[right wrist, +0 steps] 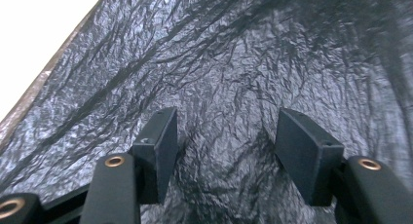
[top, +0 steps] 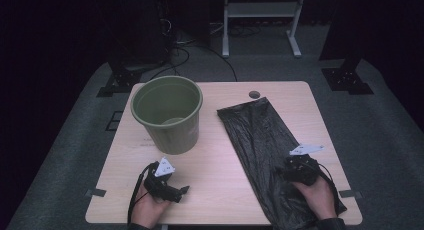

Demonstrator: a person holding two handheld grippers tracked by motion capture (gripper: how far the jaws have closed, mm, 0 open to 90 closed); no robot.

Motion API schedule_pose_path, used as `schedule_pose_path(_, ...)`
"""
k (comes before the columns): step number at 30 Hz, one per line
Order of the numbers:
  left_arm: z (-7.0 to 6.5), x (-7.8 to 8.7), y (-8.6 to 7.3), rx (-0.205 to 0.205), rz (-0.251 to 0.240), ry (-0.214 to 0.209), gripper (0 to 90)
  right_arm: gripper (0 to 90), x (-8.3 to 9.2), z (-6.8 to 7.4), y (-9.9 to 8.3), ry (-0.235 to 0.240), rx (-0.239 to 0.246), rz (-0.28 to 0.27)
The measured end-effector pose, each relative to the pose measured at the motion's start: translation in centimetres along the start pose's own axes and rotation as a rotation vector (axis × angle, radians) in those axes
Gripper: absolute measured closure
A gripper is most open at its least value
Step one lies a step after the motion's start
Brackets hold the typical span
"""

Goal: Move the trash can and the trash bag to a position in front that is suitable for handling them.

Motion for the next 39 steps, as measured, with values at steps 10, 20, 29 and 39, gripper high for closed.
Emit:
schedule_pose_path(10,0.0,0.0,0.0,0.0,0.0,0.0,0.0,81.1,-0.1,0.3,-0.5,-0.017,0.016,-0.008)
schedule_pose_path(20,0.0,0.0,0.0,0.0,0.0,0.0,0.0,90.0,1.6,-1.3,-1.9,-0.03,0.017,-0.002)
schedule_pose_path(29,0.0,0.0,0.0,0.0,0.0,0.0,0.0,49.9,3.4,-2.5,-3.5,-0.025,0.009,-0.076)
schedule_pose_path(39,0.0,0.0,0.0,-0.001,0.0,-0.001,0.0,11.6,1.2,-2.6,-3.1,-0.049,-0.02,-0.072)
Point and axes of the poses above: each handheld gripper's, and its own axes: x roughly backward along the jaws, y roughly out of its top, z roughly to its left, the point moved 1 cm from there along -x, roughly forward along the jaws, and after that the axes turned 9 degrees about -x, right-handed, at the moved point
